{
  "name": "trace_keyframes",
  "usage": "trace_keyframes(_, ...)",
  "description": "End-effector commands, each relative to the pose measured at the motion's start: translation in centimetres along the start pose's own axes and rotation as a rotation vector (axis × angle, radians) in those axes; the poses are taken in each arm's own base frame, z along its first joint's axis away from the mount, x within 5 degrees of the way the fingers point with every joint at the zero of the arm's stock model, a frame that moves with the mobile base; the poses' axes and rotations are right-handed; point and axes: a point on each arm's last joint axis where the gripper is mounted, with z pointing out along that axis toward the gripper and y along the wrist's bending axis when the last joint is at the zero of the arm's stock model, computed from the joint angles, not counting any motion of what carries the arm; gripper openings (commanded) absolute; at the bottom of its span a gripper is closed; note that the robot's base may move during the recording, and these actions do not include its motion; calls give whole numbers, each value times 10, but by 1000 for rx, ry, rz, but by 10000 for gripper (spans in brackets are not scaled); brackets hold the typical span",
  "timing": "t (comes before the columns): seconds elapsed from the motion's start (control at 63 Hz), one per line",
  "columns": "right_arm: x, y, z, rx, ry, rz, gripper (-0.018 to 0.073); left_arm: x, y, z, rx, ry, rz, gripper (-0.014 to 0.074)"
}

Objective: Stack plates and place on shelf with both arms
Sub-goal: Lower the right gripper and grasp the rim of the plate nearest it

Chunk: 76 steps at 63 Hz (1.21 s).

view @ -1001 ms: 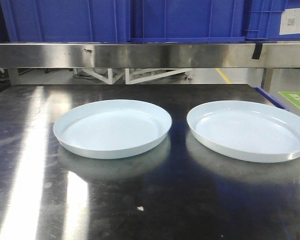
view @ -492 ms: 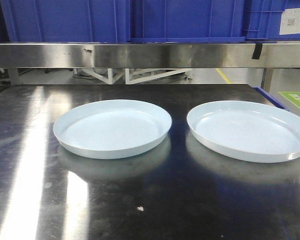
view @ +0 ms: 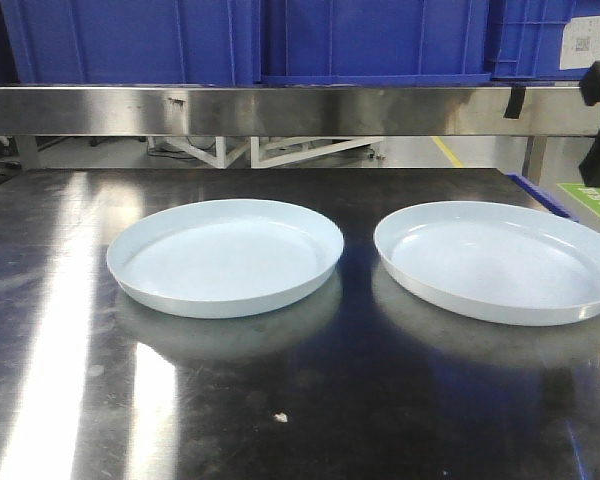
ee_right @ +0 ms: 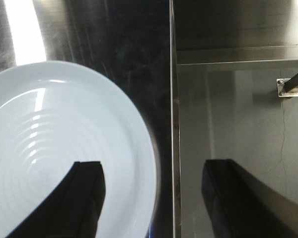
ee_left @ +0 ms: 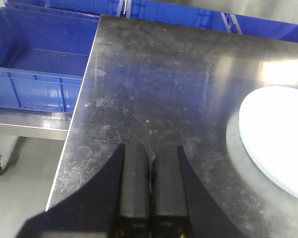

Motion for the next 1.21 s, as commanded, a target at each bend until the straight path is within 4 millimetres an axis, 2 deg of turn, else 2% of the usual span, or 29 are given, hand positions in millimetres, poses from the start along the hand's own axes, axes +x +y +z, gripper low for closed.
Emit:
trace_keyframes(0.0, -22, 3, -6, -11, -94, -2, 527, -16, -4, -3, 25, -100, -6, 88)
trace_keyframes(0.429, -18, -1, 31, 6, 18, 6, 527, -16, -4, -3, 25, -100, -6, 88)
trace_keyframes(0.667, -15, -2, 39, 10, 42, 7, 527, -16, -4, -3, 25, -100, -6, 88)
trace_keyframes(0.778, -14, -2, 41, 11, 51, 8, 499, -16, -4, -3, 25, -100, -6, 88)
trace_keyframes(1.033, -12, -3, 45, 13, 69, 9, 350, -16, -4, -3, 25, -100, -6, 88)
trace_keyframes(1.191, -13, -3, 44, 19, 65, -5, 95, -16, -4, -3, 25, -100, -6, 88)
